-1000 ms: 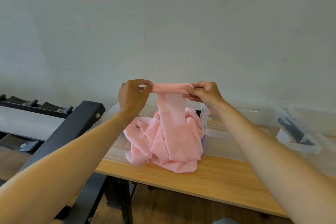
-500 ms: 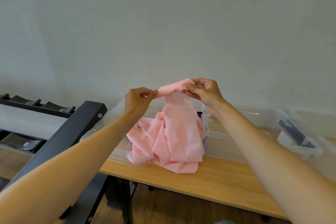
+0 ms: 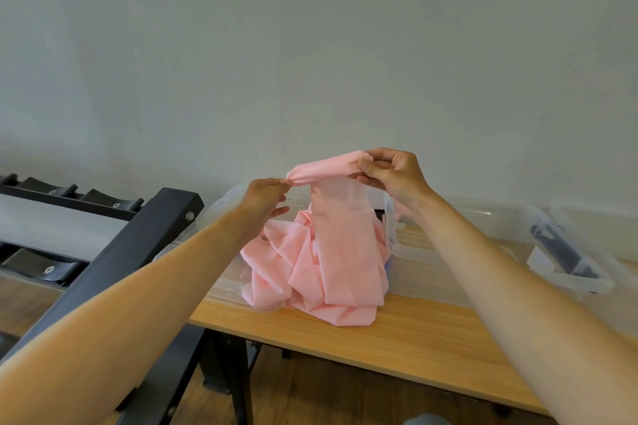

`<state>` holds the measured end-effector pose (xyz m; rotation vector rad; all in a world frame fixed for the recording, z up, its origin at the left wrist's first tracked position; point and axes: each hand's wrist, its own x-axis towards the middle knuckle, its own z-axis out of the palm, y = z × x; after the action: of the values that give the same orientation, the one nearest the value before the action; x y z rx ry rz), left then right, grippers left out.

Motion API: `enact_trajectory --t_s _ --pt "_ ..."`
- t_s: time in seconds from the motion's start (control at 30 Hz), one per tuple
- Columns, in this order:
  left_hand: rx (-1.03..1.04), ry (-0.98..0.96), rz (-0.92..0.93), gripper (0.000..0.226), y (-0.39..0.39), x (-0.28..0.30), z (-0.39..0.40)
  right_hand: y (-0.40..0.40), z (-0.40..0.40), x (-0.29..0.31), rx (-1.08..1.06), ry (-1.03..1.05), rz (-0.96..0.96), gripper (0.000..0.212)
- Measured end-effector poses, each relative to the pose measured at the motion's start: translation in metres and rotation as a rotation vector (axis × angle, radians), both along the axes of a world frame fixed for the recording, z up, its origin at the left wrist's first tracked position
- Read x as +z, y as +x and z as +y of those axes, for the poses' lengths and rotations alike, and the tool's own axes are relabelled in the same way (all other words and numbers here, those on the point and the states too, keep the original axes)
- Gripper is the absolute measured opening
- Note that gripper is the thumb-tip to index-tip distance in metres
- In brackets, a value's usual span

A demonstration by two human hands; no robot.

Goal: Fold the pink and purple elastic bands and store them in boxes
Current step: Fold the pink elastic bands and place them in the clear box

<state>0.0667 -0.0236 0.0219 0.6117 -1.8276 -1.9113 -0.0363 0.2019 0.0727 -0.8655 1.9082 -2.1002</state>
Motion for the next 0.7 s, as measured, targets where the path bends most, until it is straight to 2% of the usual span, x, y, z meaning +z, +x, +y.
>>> enact_trajectory --t_s 0.07,0.17,0.27,0.37,0.5,0.7 --pt "-0.057 0.078 0.020 0.020 0.000 -0.001 -0.001 0.000 -0.001 -0.003 0.008 0.017 0.001 0.007" --pt "-0.146 0.213 0.130 0.015 0.004 0.003 0.005 -0.001 -0.001 -0.004 -0.011 0.016 0.005 0.007" --pt "-0.126 0.210 0.183 0.022 0.006 0.008 0.007 -0.006 0.002 -0.002 -0.047 0.069 0.061 0.009" --pt "-0.108 0.083 0.186 0.029 0.007 0.009 0.001 -0.008 0.007 -0.001 -0.091 0.170 0.137 0.012" --pt "-0.140 -0.028 0.216 0.007 0.010 0.010 0.001 -0.011 0.013 0.002 -0.162 0.288 0.232 0.017" --pt "-0.033 -0.360 0.134 0.017 0.015 0.022 0.007 -0.008 0.013 0.006 -0.080 0.198 0.073 0.015"
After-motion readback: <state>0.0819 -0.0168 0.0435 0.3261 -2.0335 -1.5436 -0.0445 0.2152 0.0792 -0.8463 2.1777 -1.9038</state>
